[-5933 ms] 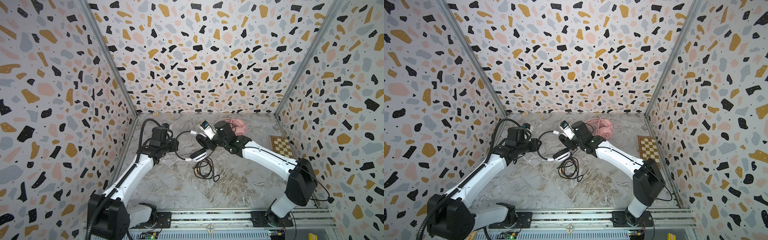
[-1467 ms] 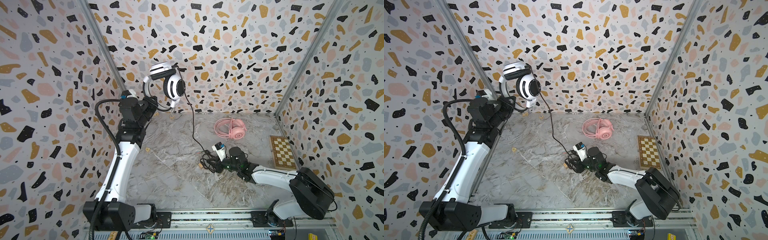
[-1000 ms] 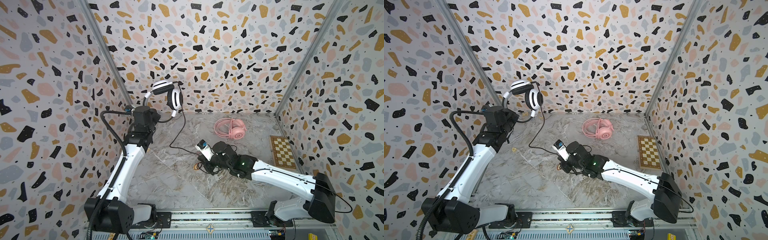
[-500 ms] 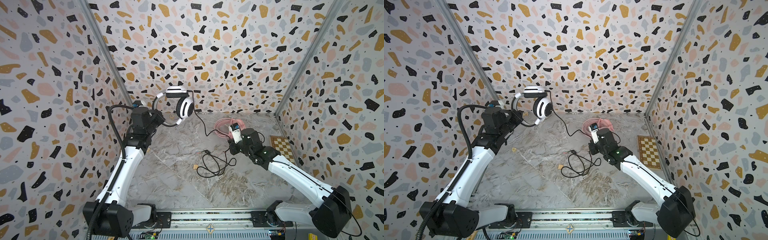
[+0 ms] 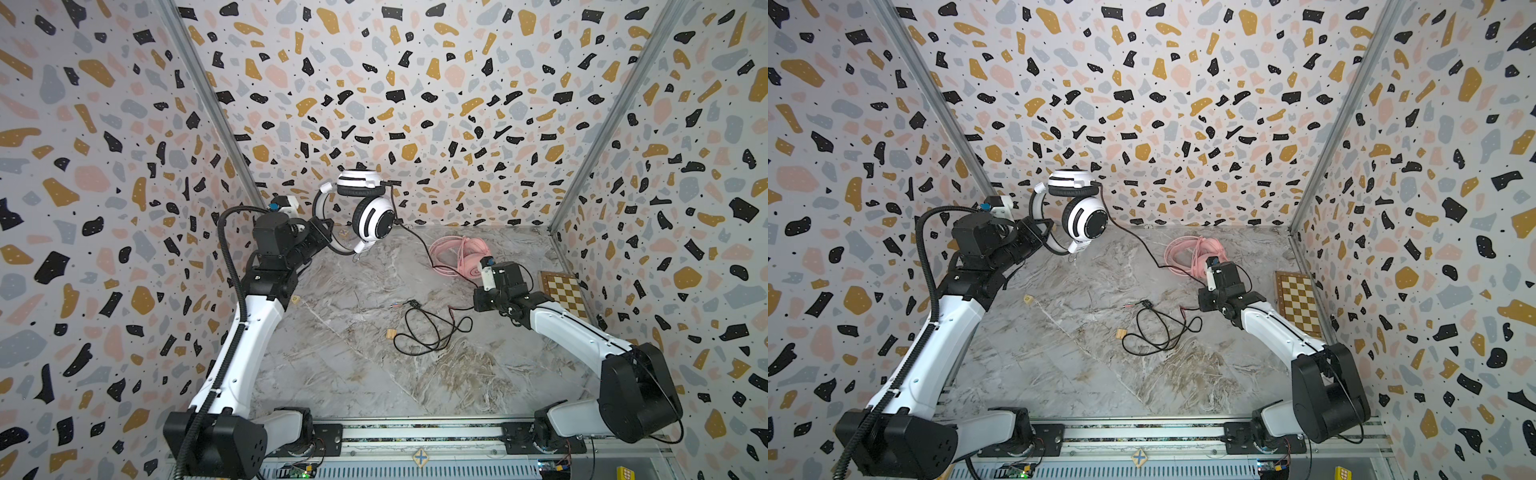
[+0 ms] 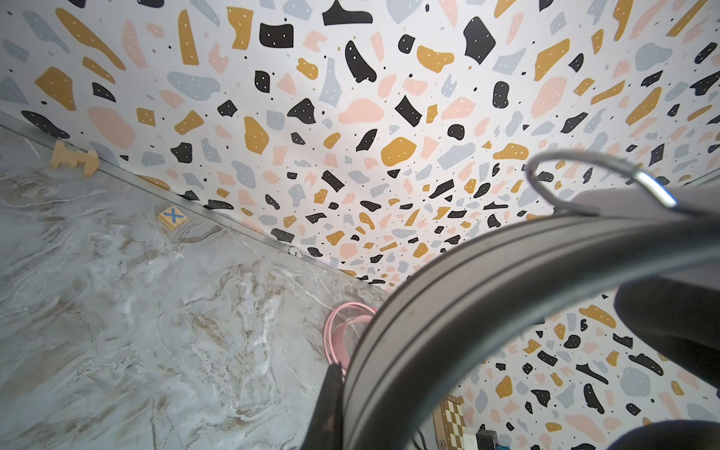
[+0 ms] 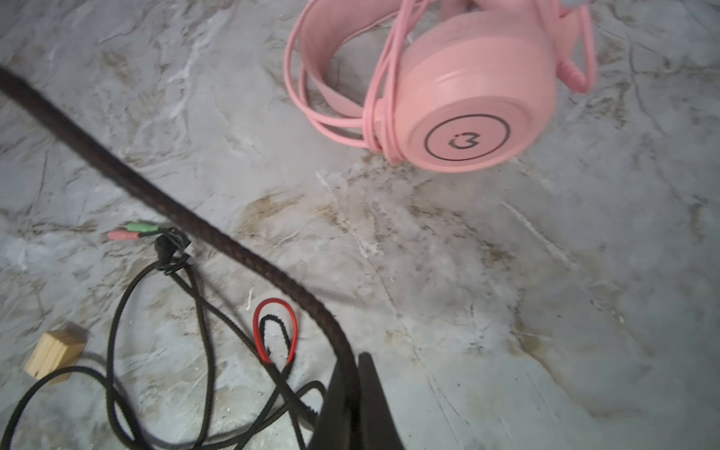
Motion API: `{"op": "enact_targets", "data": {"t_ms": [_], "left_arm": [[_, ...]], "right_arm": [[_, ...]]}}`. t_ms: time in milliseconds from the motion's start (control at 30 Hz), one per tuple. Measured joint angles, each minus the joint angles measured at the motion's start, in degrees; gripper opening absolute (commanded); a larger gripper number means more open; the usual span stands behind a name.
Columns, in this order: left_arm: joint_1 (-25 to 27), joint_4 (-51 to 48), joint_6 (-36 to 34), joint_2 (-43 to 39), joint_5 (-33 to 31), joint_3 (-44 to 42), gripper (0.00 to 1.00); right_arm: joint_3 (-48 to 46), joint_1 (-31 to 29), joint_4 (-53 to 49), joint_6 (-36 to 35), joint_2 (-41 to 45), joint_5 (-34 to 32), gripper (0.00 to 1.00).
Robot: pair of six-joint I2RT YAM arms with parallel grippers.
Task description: Wrap the headphones
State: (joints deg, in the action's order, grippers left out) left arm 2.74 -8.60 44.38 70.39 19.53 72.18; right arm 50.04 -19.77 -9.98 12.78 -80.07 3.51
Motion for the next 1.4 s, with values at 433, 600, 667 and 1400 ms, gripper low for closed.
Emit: {"op": "enact_targets", "data": {"t_ms": [433,600,667,1400], "left_arm": [[-0.07,2.64,9.29,-3.1,2.03,-5.16,0.0],[1.36,0.42,11.21,-3.13,-4.37,-5.33,0.0],[2.14,-0.79,11.15,-3.08,-7.54,-5.29,0.0],[16.44,-18.75,-19.8,14.62,-26.58,0.52,0.0]], "right_arm": [[5.22,-13.31,3.43,3.87,-5.88,1.77,0.0],[11.8,-22.53,2.08,2.27,-10.58,0.48,0.0],[14.62,-24.87,-0.13,0.63,-11.04,0.13,0.0],[50.1,-34.36,-26.93,-17.53,-4.44,-19.54,0.0]]}}
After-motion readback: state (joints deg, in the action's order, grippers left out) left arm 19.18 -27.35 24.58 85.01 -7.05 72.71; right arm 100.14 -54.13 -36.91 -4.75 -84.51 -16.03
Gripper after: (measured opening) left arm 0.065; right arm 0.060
